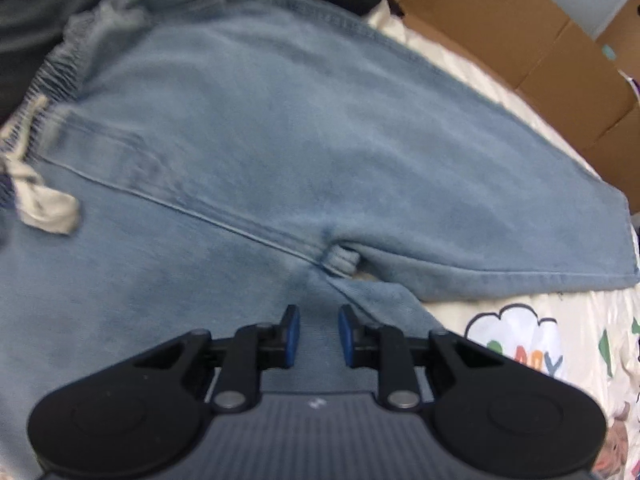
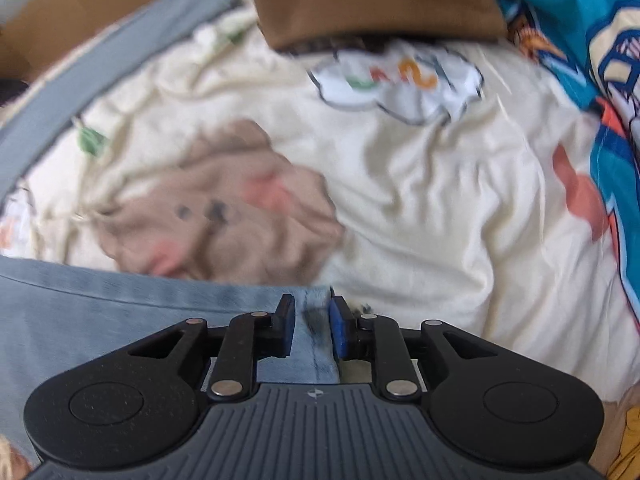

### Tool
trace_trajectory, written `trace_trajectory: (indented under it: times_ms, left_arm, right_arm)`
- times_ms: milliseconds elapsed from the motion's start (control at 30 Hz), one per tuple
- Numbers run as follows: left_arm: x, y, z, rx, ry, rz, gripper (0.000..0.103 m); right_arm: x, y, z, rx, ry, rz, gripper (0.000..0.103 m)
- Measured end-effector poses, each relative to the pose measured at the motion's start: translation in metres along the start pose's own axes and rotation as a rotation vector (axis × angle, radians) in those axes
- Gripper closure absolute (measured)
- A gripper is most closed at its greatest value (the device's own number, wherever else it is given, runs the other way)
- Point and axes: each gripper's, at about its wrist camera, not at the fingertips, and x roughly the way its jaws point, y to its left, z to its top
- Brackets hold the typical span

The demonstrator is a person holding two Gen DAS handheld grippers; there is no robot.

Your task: Fold clothes

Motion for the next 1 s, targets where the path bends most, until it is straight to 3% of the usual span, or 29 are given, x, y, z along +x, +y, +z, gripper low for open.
trace_trajectory:
  times_ms: [100,300,467,800,1000]
  left_arm:
    - [-0.015,0.022,0.003,-0.026,-0.027,0.044,0.08]
    - [-0.026,0.074,0.016,-0.079,-0.111,0.117,0.079]
    - [-0.016,0.108,0.04,-0.076,-0.156,0.175,0.08]
    - [0.025,0.1,0.126,0.007,-0.204,0.244,0.08]
    - [0.037,0.105,0.176,0.021,-0.222,0.31,0.08]
  right_arm:
    - [-0.006,0.006,0.001,-0.006,-0.029,0.06,0.078]
    - [0.011,0.025,-0.012,-0.07,-0.023,0.074,0.078]
    - [0.034,0.027,-0.024,-0.066,0.038,0.064,0.078]
    - [0.043,0.024,-0.02,-0.104,0.079,0.081,0.078]
    - [0.047,0.012,-0.005,-0.015,0.146,0.115,0.08]
